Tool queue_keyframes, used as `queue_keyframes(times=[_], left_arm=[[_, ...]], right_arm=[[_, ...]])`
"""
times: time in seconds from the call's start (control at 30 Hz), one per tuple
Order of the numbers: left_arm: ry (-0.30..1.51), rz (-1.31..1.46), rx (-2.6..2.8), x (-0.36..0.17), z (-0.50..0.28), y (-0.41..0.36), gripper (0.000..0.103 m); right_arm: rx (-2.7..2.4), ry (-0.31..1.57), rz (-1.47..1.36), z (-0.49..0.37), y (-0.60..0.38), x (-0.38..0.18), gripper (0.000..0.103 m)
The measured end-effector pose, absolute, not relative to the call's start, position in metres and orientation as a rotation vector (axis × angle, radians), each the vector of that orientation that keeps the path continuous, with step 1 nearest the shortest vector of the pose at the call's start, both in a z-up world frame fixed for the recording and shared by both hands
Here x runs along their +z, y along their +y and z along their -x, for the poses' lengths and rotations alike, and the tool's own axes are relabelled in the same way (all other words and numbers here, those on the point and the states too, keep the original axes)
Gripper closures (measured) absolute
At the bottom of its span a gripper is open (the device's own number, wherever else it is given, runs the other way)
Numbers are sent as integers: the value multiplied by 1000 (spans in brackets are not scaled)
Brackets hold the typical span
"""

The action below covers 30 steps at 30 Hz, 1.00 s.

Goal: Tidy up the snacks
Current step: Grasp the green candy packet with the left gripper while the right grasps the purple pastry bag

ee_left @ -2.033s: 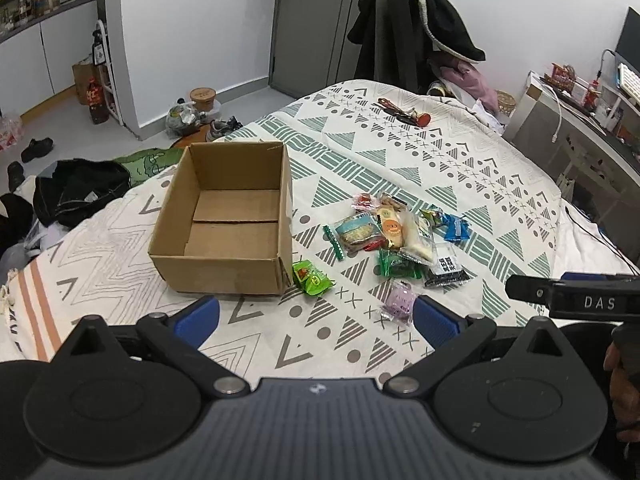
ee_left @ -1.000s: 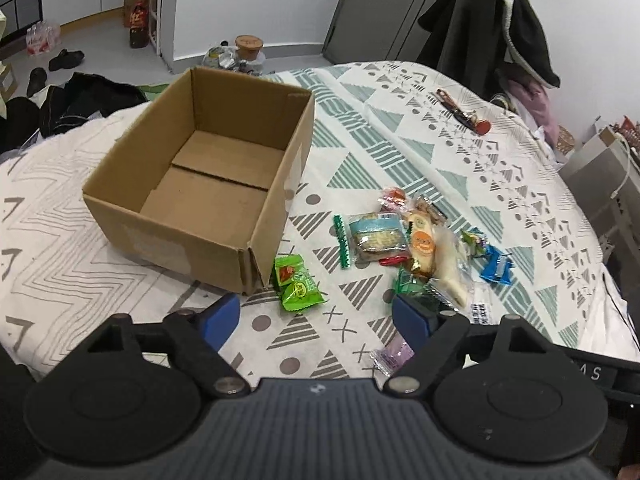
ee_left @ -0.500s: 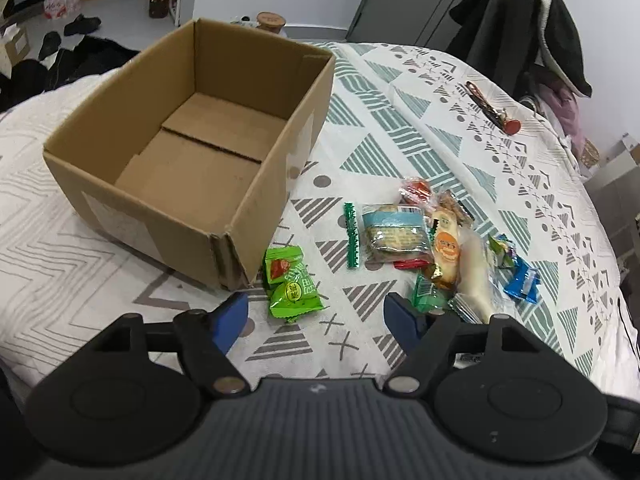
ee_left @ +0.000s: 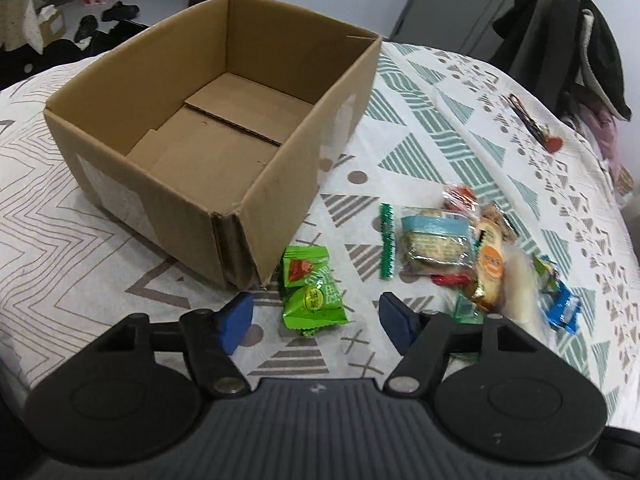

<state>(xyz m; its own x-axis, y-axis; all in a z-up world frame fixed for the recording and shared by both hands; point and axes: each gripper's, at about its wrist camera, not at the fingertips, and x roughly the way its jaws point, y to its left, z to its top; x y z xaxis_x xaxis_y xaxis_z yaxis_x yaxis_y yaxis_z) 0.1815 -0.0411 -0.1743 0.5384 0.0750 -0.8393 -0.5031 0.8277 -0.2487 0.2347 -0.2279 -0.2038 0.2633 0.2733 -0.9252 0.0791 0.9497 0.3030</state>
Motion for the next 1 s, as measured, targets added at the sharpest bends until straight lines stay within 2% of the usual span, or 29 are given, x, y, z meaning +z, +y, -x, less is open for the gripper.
queue_keyframes(times=[0.27, 0.33, 0.47, 1.0], left_arm=[[956, 471, 399, -189, -188, -44, 51], [969, 460, 422, -196, -188, -43, 65], [939, 463, 409, -194, -184, -42, 76], [915, 448, 278, -147, -156, -51, 77]], right_arm=[[99, 1316, -353, -229, -239, -199, 70], [101, 1310, -351, -227, -239, -196, 71], [109, 1286, -340, -221, -240, -188, 71], [93, 1182, -367, -205, -244, -161, 71]])
